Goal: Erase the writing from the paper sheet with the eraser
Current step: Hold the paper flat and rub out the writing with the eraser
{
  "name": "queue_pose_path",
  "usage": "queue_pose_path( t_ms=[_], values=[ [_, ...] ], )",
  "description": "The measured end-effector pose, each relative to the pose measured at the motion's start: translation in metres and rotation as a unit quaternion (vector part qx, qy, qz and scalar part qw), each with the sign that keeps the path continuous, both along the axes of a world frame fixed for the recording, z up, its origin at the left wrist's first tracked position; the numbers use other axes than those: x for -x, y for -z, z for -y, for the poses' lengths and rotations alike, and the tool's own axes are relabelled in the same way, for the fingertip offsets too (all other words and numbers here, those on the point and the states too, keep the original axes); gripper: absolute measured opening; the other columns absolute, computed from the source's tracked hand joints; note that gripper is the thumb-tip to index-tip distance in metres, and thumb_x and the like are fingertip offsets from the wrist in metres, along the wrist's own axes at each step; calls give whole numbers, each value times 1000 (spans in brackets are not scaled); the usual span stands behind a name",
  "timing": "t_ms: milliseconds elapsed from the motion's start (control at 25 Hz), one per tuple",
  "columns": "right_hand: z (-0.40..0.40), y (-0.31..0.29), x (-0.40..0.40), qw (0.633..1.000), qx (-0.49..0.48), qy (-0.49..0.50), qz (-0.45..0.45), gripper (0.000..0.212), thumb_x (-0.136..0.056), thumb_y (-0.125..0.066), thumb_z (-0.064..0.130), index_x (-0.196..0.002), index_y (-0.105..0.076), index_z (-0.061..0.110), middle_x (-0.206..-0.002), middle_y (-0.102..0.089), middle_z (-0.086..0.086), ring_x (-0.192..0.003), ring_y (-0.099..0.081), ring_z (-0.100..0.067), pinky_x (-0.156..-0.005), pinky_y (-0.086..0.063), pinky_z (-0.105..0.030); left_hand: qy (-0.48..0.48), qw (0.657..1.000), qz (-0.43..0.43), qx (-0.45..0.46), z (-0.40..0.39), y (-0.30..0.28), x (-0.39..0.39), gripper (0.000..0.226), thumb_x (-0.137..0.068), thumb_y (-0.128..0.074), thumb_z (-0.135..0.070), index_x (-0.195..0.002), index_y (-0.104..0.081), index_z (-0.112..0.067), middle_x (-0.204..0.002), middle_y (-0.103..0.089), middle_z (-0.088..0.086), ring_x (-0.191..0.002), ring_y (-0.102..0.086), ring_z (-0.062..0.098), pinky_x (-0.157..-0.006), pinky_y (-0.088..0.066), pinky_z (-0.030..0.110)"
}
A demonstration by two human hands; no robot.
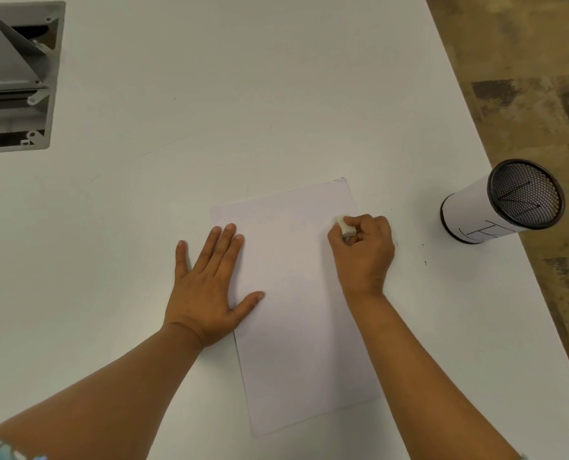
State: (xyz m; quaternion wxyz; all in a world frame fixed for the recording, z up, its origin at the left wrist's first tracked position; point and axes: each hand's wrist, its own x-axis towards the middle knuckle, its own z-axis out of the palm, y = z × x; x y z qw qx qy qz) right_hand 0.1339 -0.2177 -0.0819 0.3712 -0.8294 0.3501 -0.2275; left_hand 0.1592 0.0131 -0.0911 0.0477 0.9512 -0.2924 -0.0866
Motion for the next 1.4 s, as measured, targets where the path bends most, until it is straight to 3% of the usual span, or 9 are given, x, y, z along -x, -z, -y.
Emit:
queue_pose_path(
  t_ms=[120, 280, 400, 480, 680, 840, 1000, 1240, 1400],
  values=[
    [-5, 0, 0, 1000, -25, -5, 9, 10, -72, -69, 10, -74, -60, 6, -81, -50, -4, -57, -48, -13, -54, -35, -6, 5, 1000, 6, 3, 2, 1, 0, 85, -86, -9, -72, -150, -9, -16, -158, -7, -2, -145, -1, 13, -114, 3, 50],
    [-3, -3, -2, 999, -32, -17, -7, 12, -73, -68, 12, -78, -59, 5, -86, -54, -10, -62, -54, -22, -56, -46, -26, 6, 999, 34, 29, 3, -3, 3, 83, -88, -15, -67, -149, -15, -12, -157, -11, 6, -145, -7, 19, -112, 6, 53],
    [-5, -4, -1, 1000, -14, -22, -18, 13, -73, -66, 14, -80, -59, 5, -88, -54, -12, -63, -53, -22, -56, -43, -26, 129, 987, 63, 71, 36, -12, 18, 71, -89, -32, -49, -144, -30, -5, -151, -27, 15, -141, -21, 27, -113, -2, 54],
    [-4, -4, 0, 1000, -13, -19, -16, 13, -74, -66, 15, -81, -60, 5, -89, -56, -12, -64, -55, -23, -56, -46, -29, 198, 975, 35, 94, 64, -8, 36, 63, -92, -31, -42, -142, -34, -4, -149, -32, 15, -139, -29, 30, -113, -11, 47],
    [-5, -9, 7, 997, -53, -55, 13, 12, -77, -69, 19, -83, -65, 10, -83, -63, -7, -71, -56, -16, -62, -47, -25, 174, 982, 3, 66, 72, 9, 46, 62, -97, -10, -45, -148, -18, -10, -154, -22, 9, -142, -18, 22, -113, -11, 38],
    [-22, -5, 24, 994, 21, -107, -12, 14, -78, -69, 20, -86, -68, 8, -85, -67, -8, -83, -58, -20, -69, -48, -24, 180, 981, 13, 66, 74, 8, 46, 64, -98, -13, -49, -147, -22, -7, -153, -21, 10, -142, -19, 22, -113, -12, 38],
    [-13, -11, -8, 995, 35, -95, -20, 14, -78, -69, 16, -87, -70, 5, -84, -66, -13, -78, -60, -26, -65, -50, -28, 177, 981, 31, 70, 74, 10, 47, 66, -97, -16, -52, -147, -17, -9, -153, -19, 8, -142, -18, 21, -113, -11, 36],
    [-21, -16, 10, 995, 8, -90, -50, 17, -81, -66, 18, -93, -68, 6, -90, -64, -11, -82, -60, -23, -70, -50, -26, 173, 982, 29, 68, 75, 10, 47, 66, -97, -18, -52, -147, -18, -9, -152, -20, 8, -142, -15, 19, -114, -11, 36],
    [-14, -20, -19, 992, 17, -104, -65, 17, -82, -64, 16, -94, -68, 4, -93, -64, -15, -85, -60, -27, -72, -49, -29, 159, 985, 29, 65, 76, 11, 45, 66, -97, -17, -52, -147, -20, -8, -152, -21, 8, -142, -17, 22, -113, -11, 37]
  ],
)
